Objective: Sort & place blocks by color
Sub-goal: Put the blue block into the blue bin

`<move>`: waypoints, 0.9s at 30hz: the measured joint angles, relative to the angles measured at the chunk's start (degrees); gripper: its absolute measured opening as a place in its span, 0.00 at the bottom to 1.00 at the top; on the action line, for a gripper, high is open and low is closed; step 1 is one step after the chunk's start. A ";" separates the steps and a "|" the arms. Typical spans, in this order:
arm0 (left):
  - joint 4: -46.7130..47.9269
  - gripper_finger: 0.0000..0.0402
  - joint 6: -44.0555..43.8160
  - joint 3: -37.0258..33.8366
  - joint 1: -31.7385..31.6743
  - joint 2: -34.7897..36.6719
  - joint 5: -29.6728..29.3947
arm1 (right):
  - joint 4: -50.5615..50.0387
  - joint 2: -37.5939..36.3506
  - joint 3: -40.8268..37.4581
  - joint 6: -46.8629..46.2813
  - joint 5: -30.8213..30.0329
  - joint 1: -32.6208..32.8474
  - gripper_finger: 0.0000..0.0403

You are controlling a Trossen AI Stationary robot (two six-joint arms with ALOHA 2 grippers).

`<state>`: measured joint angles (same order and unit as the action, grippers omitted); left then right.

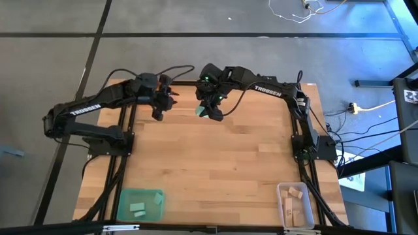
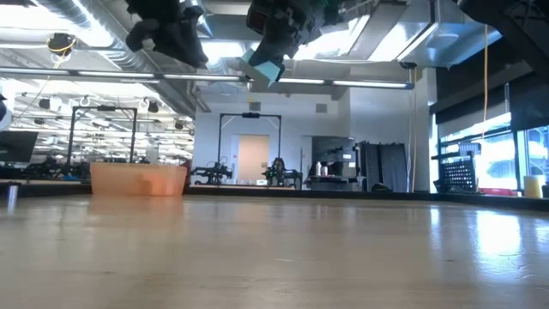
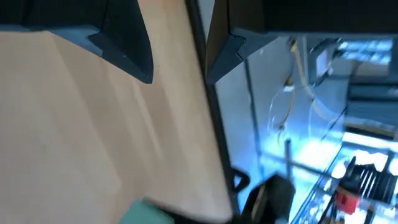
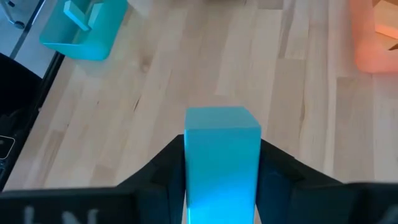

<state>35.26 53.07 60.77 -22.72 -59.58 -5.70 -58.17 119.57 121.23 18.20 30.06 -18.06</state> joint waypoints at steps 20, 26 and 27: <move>-3.49 0.34 8.60 0.00 5.92 -1.28 -6.68 | -0.02 -0.02 0.02 0.48 0.00 0.00 0.33; -3.43 0.34 8.62 0.00 5.90 -1.28 -6.68 | -0.02 -0.02 0.02 0.66 0.00 0.00 0.33; -3.43 0.34 8.60 0.00 5.90 -1.28 -6.68 | -0.02 -0.02 0.02 0.99 0.00 0.00 0.33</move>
<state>31.83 61.67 60.77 -16.82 -60.86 -12.37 -58.19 119.55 121.25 19.19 30.06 -18.06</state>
